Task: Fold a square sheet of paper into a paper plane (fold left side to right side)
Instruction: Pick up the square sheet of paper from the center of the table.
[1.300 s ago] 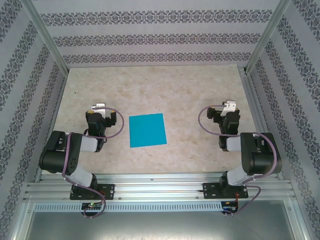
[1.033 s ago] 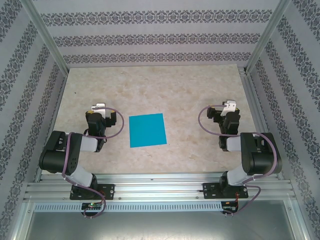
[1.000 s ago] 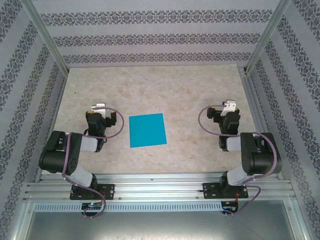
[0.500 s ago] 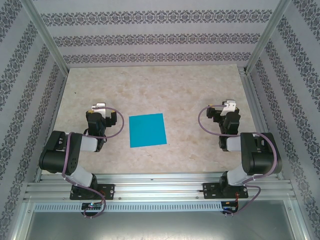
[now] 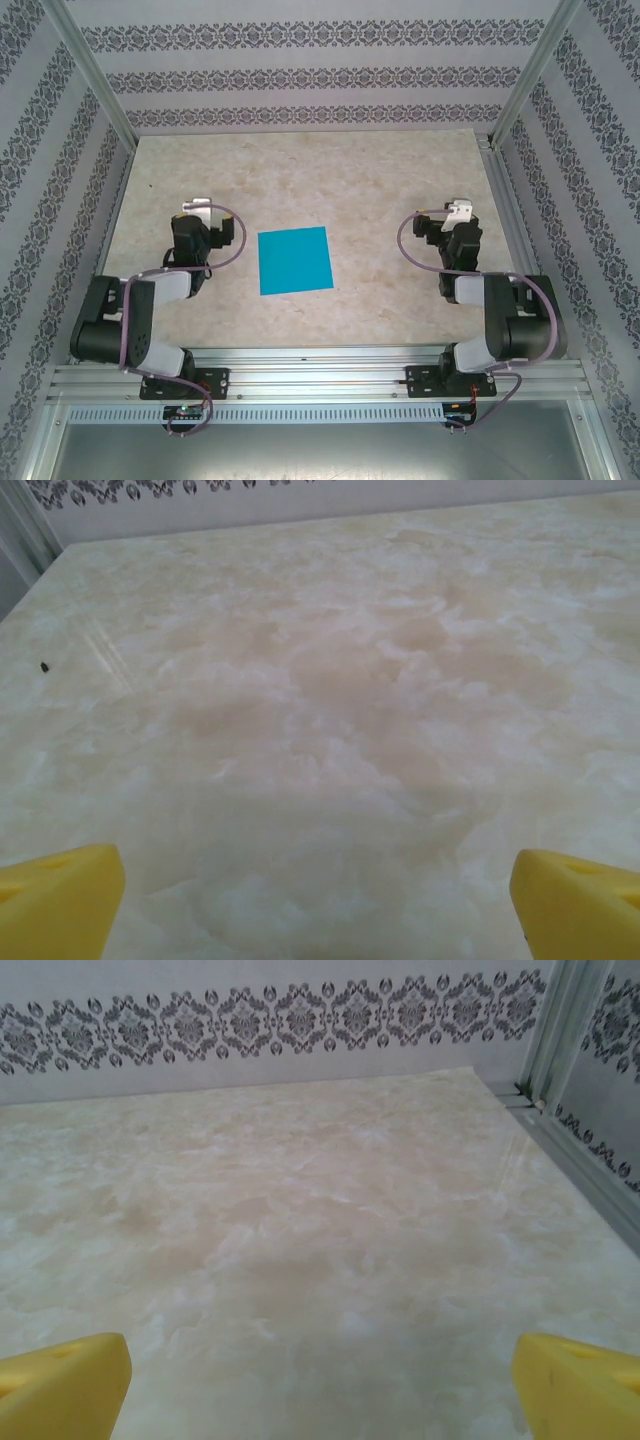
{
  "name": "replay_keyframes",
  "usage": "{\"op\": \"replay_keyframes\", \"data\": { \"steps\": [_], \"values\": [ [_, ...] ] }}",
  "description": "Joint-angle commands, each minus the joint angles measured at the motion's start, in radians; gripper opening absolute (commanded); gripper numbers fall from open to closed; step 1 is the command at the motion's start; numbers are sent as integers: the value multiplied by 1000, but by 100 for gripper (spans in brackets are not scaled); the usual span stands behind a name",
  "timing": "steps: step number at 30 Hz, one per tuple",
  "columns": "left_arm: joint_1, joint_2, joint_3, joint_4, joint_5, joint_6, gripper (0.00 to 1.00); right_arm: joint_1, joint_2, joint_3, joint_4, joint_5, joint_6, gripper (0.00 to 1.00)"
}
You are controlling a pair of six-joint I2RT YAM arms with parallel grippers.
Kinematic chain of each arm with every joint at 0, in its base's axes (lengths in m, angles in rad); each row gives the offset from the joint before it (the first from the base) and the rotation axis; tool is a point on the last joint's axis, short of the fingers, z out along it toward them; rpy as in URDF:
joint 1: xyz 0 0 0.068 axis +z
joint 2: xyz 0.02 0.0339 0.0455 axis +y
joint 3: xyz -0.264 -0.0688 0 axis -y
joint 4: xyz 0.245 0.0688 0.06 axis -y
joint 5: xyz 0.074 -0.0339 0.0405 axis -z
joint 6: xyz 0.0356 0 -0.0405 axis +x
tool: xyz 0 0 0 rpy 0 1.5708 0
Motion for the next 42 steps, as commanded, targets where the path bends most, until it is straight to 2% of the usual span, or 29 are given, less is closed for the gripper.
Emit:
{"op": "replay_keyframes", "data": {
  "steps": [1,4,7,11,14,17,20,25,28,34,42],
  "values": [
    [13,-151,122,-334,125,-152,100,33,-157,109,-280,39,62,98],
    [6,-207,142,-451,315,-319,100,103,-212,193,-487,23,144,98],
    [-22,-229,126,-518,476,-431,100,219,-202,281,-659,12,224,98],
    [-76,-219,93,-566,646,-512,98,403,-85,396,-783,50,315,98],
    [-115,-174,103,-628,730,-516,94,522,65,522,-871,113,334,91],
    [-161,-126,111,-662,745,-510,91,596,235,658,-948,151,355,87],
    [-206,-61,110,-648,764,-517,90,632,397,808,-1047,133,374,85],
    [-262,78,124,-615,777,-535,87,674,588,990,-1144,134,387,86],
    [-281,119,118,-576,764,-557,87,688,642,1029,-1159,122,402,87],
    [-300,173,141,-601,725,-547,87,715,718,1085,-1218,95,418,89],
    [-306,181,151,-642,684,-522,88,739,748,1082,-1222,21,459,89]
  ]
}}
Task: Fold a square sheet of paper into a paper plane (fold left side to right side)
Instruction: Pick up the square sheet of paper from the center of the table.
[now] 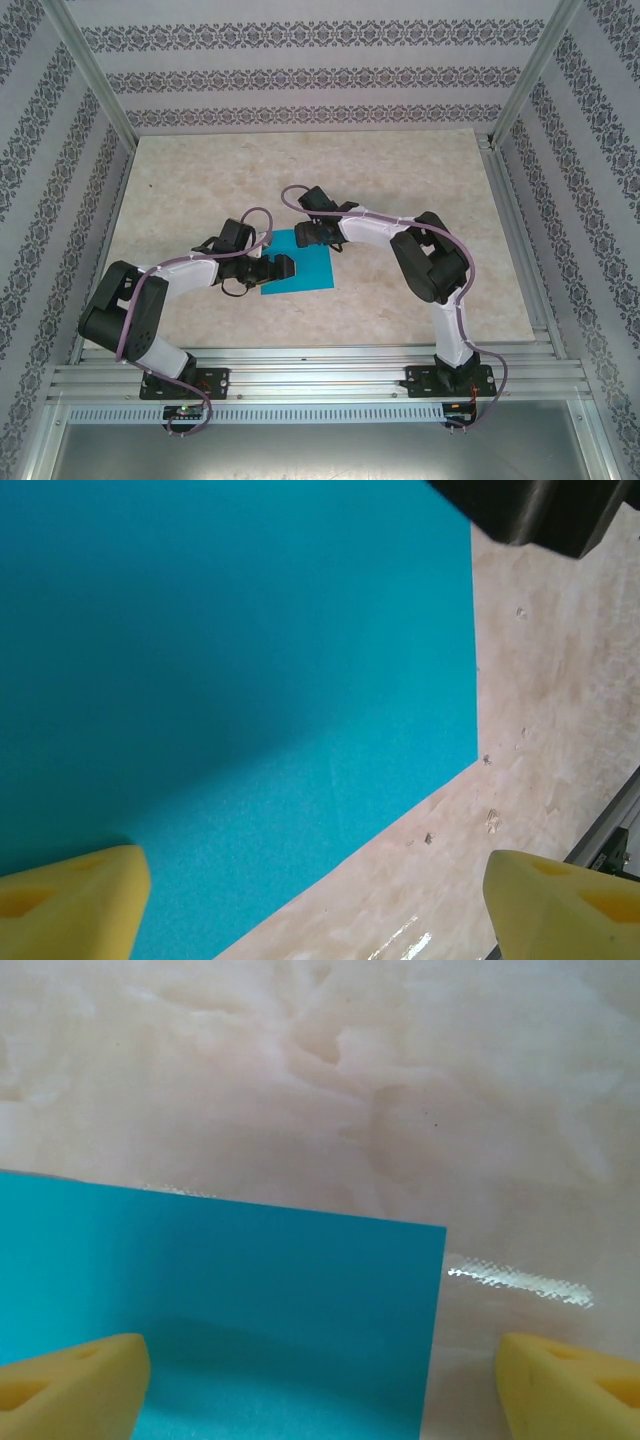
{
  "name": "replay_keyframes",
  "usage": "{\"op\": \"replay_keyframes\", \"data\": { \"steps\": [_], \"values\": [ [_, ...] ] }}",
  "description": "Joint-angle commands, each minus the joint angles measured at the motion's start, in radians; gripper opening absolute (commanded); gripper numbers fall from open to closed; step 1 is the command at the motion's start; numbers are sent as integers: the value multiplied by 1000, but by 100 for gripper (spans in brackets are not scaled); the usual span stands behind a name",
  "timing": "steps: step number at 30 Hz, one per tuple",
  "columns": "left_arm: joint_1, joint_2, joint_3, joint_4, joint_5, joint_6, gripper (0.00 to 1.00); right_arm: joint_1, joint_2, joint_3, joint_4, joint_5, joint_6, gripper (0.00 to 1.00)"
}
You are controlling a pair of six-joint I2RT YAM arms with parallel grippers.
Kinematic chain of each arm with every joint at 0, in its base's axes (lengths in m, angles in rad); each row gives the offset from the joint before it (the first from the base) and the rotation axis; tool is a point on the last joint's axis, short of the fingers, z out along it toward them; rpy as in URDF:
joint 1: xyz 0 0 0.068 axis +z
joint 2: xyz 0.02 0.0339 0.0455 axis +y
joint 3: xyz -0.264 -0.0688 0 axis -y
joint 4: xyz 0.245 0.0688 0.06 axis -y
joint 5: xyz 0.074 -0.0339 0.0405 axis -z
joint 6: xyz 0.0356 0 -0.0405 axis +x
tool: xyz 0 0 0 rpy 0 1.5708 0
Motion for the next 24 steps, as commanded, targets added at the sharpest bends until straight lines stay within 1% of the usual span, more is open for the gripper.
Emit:
{"op": "replay_keyframes", "data": {
  "steps": [1,9,19,21,24],
  "values": [
    [-10,16,19,-31,-26,19,88,24,24,16,-18,-81,39,89],
    [-12,30,20,-27,-39,20,88,62,5,-20,16,-180,68,82],
    [-14,39,29,-25,-42,25,88,92,-32,-32,15,-227,67,78],
    [-13,38,32,-25,-40,27,88,91,-37,-34,15,-224,63,74],
    [-13,22,33,-26,-32,30,89,78,-49,-42,21,-234,60,63]
  ]
}}
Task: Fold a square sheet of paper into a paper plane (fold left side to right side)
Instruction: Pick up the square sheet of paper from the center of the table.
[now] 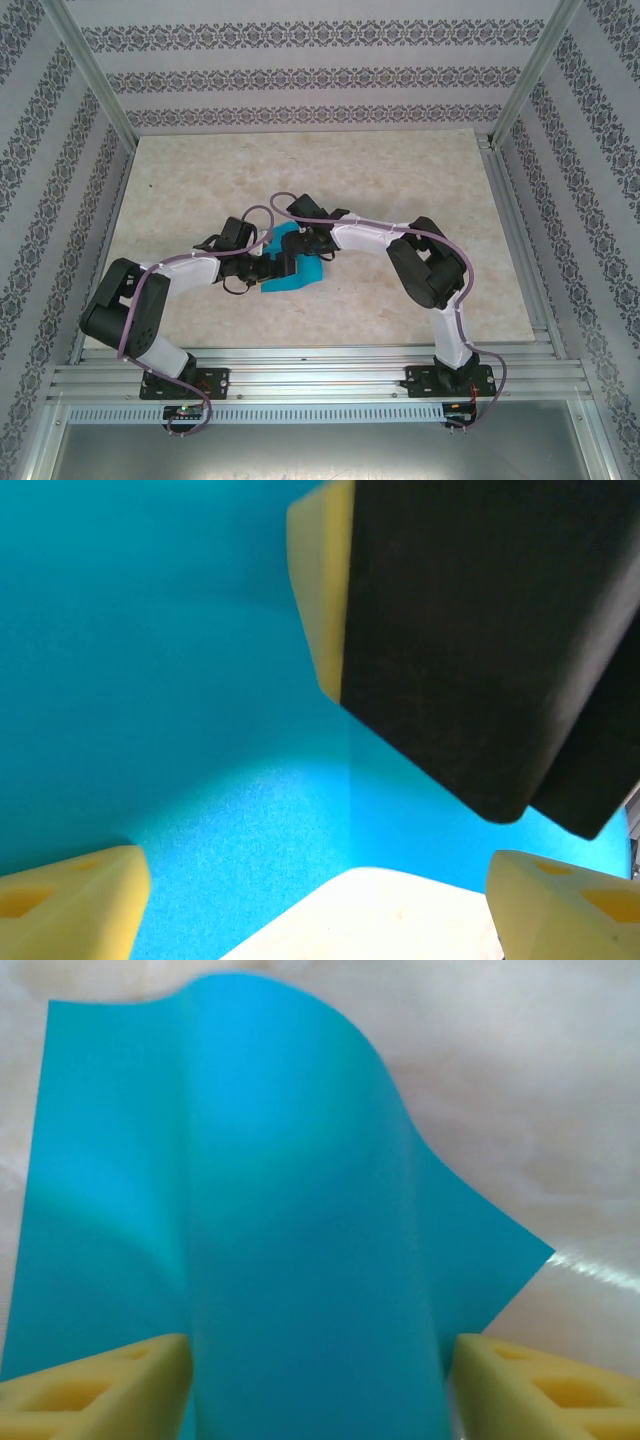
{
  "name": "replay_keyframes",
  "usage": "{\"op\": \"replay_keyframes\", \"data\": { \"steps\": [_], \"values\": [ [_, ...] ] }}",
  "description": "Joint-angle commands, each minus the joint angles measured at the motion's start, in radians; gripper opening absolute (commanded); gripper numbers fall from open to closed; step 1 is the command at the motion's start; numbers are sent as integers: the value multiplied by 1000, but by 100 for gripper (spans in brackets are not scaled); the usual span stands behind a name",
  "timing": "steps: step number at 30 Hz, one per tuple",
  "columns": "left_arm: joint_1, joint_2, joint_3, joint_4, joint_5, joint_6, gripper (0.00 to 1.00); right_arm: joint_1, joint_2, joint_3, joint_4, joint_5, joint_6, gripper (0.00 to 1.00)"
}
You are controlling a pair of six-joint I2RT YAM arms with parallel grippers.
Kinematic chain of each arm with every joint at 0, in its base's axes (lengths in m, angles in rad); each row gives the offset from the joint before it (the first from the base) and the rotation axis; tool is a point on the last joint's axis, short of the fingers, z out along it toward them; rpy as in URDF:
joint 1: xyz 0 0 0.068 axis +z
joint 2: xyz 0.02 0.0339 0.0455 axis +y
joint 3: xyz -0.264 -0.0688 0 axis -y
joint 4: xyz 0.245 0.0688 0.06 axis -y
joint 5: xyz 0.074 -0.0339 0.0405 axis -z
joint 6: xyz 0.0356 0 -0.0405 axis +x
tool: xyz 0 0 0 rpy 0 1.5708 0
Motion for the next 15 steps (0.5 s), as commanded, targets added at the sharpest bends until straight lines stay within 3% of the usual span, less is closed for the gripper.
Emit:
{"op": "replay_keyframes", "data": {
  "steps": [1,5,11,15],
  "values": [
    [-13,-9,15,-23,-22,30,89,-2,-38,-32,10,-77,11,60],
    [-9,-85,25,-47,-28,45,91,-23,-100,-93,76,-115,21,40],
    [43,-267,54,-129,-52,67,94,-84,-268,-271,271,-206,69,28],
    [111,-390,59,-160,-47,67,97,-144,-391,-396,421,-299,111,25]
  ]
}}
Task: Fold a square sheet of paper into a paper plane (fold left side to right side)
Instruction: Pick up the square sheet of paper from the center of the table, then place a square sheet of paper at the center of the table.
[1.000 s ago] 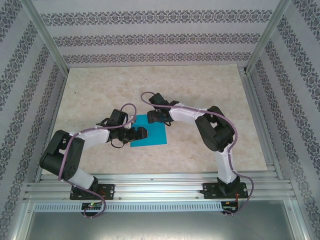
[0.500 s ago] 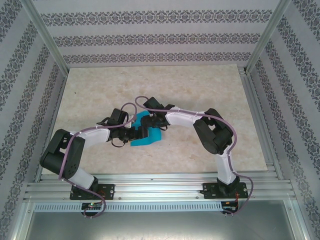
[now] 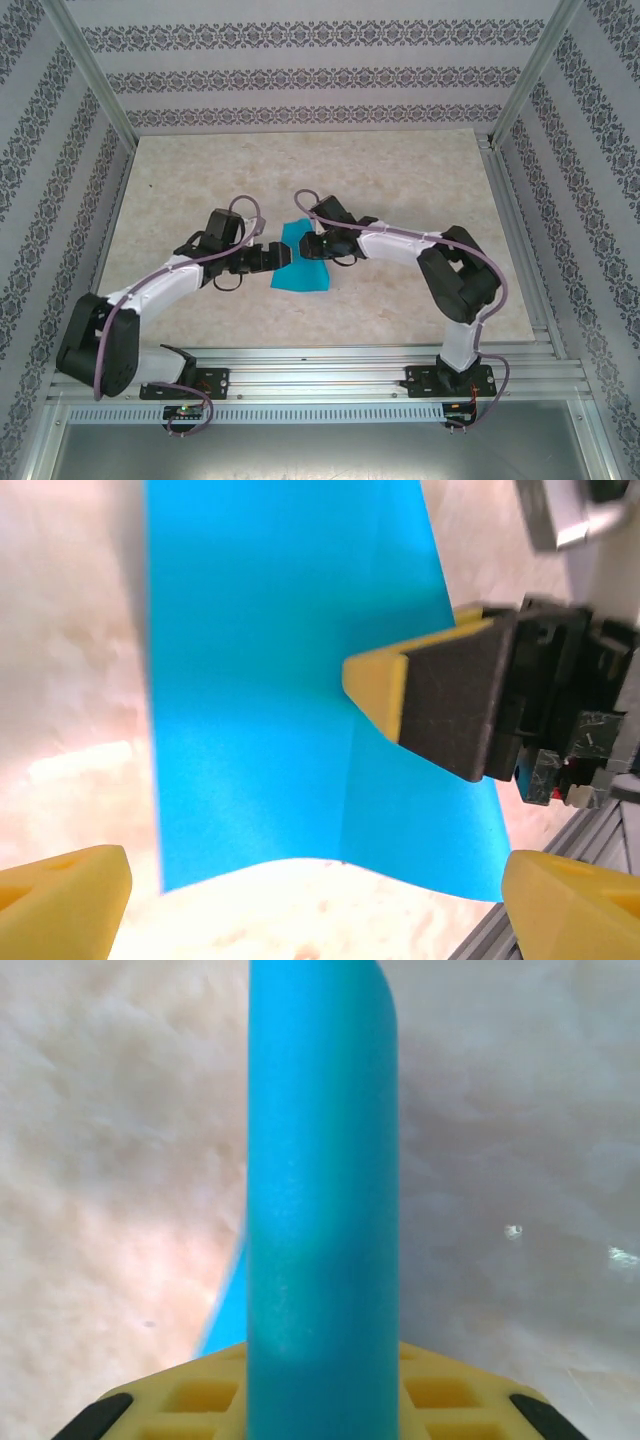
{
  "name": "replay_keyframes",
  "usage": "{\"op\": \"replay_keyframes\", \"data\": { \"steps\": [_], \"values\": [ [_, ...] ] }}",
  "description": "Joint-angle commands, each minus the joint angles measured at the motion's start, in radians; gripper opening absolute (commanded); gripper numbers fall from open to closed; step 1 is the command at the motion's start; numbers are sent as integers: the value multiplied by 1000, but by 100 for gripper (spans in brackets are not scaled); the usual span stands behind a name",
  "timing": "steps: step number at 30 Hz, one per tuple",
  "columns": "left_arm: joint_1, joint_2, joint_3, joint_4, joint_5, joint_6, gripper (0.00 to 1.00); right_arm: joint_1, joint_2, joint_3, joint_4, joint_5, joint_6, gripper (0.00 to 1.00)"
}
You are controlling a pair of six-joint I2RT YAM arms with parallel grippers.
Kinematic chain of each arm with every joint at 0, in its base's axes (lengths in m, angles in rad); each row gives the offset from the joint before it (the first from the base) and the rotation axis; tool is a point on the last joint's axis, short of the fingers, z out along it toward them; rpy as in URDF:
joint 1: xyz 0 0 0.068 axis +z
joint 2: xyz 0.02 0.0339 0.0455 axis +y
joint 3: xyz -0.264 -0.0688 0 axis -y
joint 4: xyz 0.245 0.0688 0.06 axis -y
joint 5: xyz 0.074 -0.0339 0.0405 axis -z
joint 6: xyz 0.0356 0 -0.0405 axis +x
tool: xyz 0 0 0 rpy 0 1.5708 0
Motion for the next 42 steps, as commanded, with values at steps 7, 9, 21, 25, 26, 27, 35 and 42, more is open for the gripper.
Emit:
{"op": "replay_keyframes", "data": {
  "steps": [7,9,21,25,26,27,35,42],
  "values": [
    [108,-177,31,18,92,7,100,-148,-272,-208,394,-312,128,22],
    [114,-192,35,69,141,0,100,-177,-335,-233,436,-369,134,22],
    [115,-208,123,346,450,-12,100,-231,-689,-256,441,-645,69,21],
    [95,-210,142,429,522,-26,100,-225,-736,-247,428,-669,72,21],
    [81,-210,148,444,534,-22,100,-222,-742,-243,423,-667,71,21],
    [69,-214,151,449,539,-17,100,-218,-745,-242,421,-667,70,21],
    [-50,-187,209,389,547,83,95,-171,-731,-220,406,-671,47,21],
    [-60,-138,241,271,486,155,94,-159,-735,-218,397,-669,33,21]
  ]
}}
